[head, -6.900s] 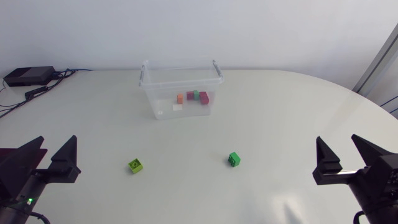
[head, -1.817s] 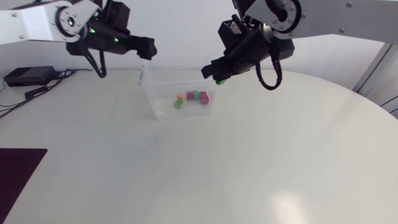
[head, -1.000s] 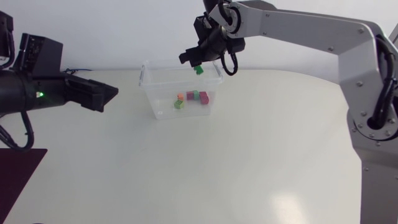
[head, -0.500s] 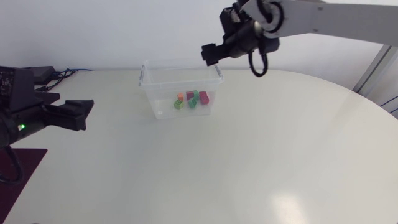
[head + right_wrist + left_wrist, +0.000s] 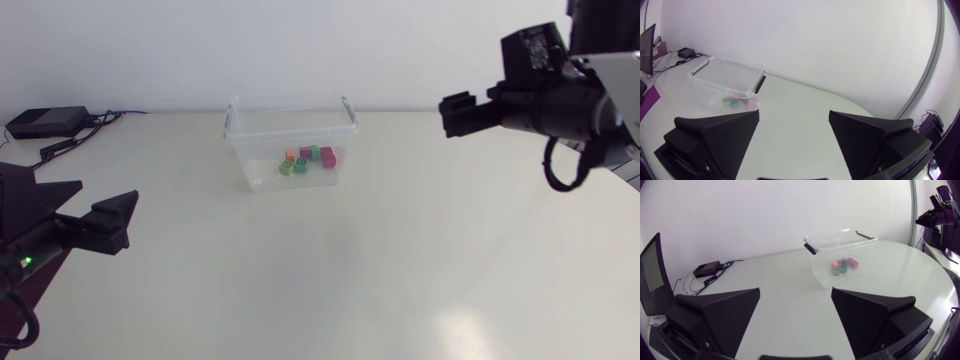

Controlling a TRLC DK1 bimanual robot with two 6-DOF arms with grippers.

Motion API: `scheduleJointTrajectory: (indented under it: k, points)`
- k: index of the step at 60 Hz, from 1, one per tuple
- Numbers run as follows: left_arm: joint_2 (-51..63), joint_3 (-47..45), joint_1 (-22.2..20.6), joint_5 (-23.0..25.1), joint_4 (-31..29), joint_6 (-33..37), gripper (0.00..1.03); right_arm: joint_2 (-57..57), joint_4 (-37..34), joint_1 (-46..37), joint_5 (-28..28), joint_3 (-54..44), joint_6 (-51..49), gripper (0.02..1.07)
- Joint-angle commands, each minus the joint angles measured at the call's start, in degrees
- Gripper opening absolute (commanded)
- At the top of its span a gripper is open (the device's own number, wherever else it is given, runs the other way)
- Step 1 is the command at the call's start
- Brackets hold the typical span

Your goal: Place the duplo bricks in the container

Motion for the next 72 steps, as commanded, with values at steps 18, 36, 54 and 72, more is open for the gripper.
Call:
scheduleJointTrajectory:
  k: [18,36,54,72]
  points:
    - [-5.0,-7.8,3.2,-0.7,5.4,3.1,1.00,-25.2,5.1,-8.7,-0.9,-21.9,-3.8,1.03]
    - [-9.4,-12.6,3.9,-1.1,9.7,3.6,1.00,-40.3,6.9,-10.9,-1.4,-33.8,-2.8,1.03]
    - [-15.8,-17.1,4.7,0.6,11.2,-0.3,1.00,-49.0,7.5,-11.7,-2.8,-41.1,1.3,1.03]
    - [-22.3,-21.8,5.5,2.4,12.6,-4.2,0.99,-58.1,8.2,-12.5,-4.1,-48.6,5.6,1.03]
